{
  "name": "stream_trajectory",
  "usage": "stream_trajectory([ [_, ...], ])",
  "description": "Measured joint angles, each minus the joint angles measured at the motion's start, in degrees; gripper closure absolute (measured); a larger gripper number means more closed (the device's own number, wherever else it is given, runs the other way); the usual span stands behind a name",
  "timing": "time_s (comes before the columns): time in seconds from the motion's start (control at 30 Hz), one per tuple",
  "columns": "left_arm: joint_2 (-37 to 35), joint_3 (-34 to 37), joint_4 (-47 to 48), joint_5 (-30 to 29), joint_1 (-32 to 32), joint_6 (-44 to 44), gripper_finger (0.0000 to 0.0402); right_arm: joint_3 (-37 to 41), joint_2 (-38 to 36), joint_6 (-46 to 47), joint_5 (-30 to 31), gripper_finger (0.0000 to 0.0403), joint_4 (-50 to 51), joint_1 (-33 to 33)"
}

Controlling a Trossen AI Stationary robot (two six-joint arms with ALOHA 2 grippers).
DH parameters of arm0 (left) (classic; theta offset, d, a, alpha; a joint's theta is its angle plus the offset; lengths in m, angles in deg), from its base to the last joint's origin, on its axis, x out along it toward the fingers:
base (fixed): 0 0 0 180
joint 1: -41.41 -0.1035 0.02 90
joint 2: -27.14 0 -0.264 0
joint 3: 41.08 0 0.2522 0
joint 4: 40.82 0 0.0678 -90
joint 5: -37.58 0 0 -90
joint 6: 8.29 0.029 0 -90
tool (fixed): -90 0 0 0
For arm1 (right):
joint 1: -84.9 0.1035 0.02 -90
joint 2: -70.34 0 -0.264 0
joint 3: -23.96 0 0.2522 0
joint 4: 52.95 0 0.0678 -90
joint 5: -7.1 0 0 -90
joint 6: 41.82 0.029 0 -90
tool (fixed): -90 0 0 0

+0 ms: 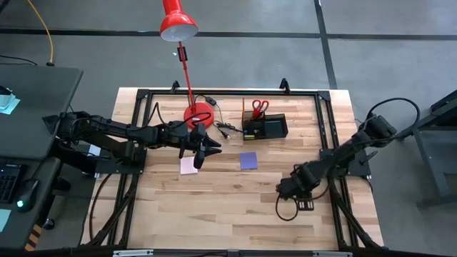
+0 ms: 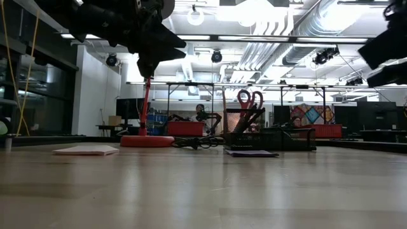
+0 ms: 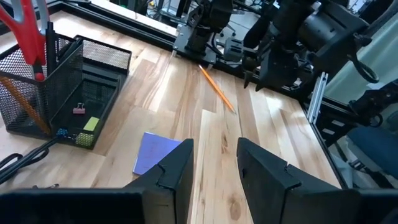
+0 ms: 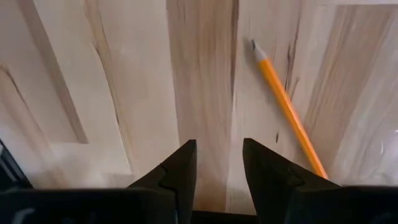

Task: Pick and place office supplies into organizer
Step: Put the orange pencil into the black desk organizer

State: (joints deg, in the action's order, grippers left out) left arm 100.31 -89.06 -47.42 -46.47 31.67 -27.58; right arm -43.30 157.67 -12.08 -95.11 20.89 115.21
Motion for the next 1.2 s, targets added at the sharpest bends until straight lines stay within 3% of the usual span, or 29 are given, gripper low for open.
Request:
stream_trajectory([
  [0.13,0.0,0.0,0.1,0.0,0.0,0.0,0.0291,0.0,0.0,6.3,0.8,0.0284,-5.5,-2.4],
  [0.27,0.0,0.0,0.5,0.0,0.0,0.0,0.0291,0.0,0.0,19.9,3.9,0.0284,-12.1,-3.7],
  [0.5,0.0,0.0,0.5,-0.6,0.0,0.0,0.0291,0.0,0.0,40.5,5.2,0.0284,-10.0,-6.5],
  [0.63,0.0,0.0,0.5,-1.6,0.0,0.0,0.0291,0.0,0.0,53.6,5.8,0.0284,-14.3,-7.3],
  [0.73,0.0,0.0,0.5,-1.2,0.0,-0.5,0.0291,0.0,0.0,57.5,7.4,0.0284,-19.8,-7.3],
  [0.83,0.0,0.0,0.4,-1.1,0.0,-3.1,0.0291,0.0,0.0,66.5,16.0,0.0284,-25.5,-4.9],
  [0.97,0.0,0.0,0.4,2.0,0.0,-6.7,0.0291,0.0,0.0,84.8,37.4,0.0284,-31.1,1.4],
  [1.1,0.0,0.0,0.4,7.2,0.0,-3.3,0.0291,-0.1,1.7,103.3,58.0,0.0284,-29.4,8.3],
  [1.13,0.0,0.0,0.4,8.6,0.0,-1.7,0.0291,-0.1,2.5,106.1,60.4,0.0284,-29.1,9.4],
  [1.2,0.0,0.0,0.5,11.5,0.0,1.5,0.0291,-1.6,4.8,107.0,59.4,0.0287,-28.5,9.7],
])
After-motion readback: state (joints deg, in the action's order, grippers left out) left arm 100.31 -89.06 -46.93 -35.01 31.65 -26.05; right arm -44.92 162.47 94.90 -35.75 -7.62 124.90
